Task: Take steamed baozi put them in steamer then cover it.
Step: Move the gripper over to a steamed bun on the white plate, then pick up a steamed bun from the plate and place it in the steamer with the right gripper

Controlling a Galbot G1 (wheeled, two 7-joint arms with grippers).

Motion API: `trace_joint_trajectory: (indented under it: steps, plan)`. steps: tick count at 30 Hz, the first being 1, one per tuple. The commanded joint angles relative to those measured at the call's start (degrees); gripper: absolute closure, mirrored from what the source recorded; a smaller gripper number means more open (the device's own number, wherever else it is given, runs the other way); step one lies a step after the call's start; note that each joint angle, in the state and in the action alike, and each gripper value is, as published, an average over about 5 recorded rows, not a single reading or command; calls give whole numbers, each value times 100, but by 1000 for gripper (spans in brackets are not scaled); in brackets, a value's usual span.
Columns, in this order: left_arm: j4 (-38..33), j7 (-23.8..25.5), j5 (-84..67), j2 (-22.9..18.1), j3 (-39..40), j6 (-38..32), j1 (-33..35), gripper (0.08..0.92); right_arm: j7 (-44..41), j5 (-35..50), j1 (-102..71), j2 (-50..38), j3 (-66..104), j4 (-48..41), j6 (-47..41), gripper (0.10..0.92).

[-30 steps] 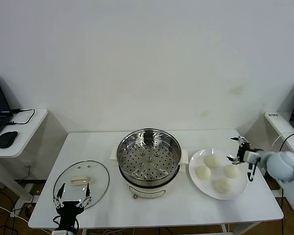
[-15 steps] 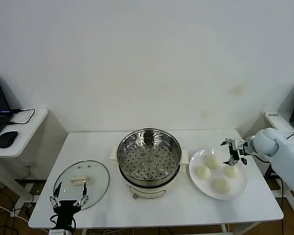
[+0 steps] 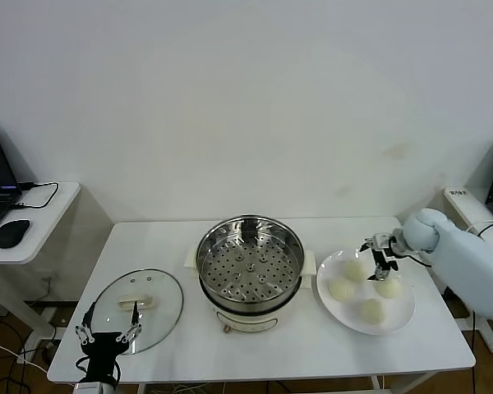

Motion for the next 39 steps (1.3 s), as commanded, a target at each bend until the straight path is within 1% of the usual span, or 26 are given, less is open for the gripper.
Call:
trace_joint_trajectory:
  steps: [1,7,13,24,30,34,39]
  plan:
    - [-15,1,0,4,-23,7,-6,177,-26,-49,148,320,-170,-388,58,203]
    - [9,9,-22,8,-63,4,-3,177,-36,-153,119,396,-162,-505,52,210]
    - [1,9,-26,-1,-61,5,-8,177,-37,-225,40,421,-125,-550,42,245]
    - [-18,-7,-25,-8,-74,-2,6,177,34,-289,-39,490,-42,-672,5,385]
    - [-29,-11,-25,-12,-95,-16,23,177,32,-275,5,492,-64,-650,2,491]
    - [-50,-13,-31,-14,-102,-17,29,177,-12,-127,119,392,-196,-465,-19,503]
    - [-91,-4,-66,13,-100,-17,53,177,-116,481,650,-46,-699,305,-184,497]
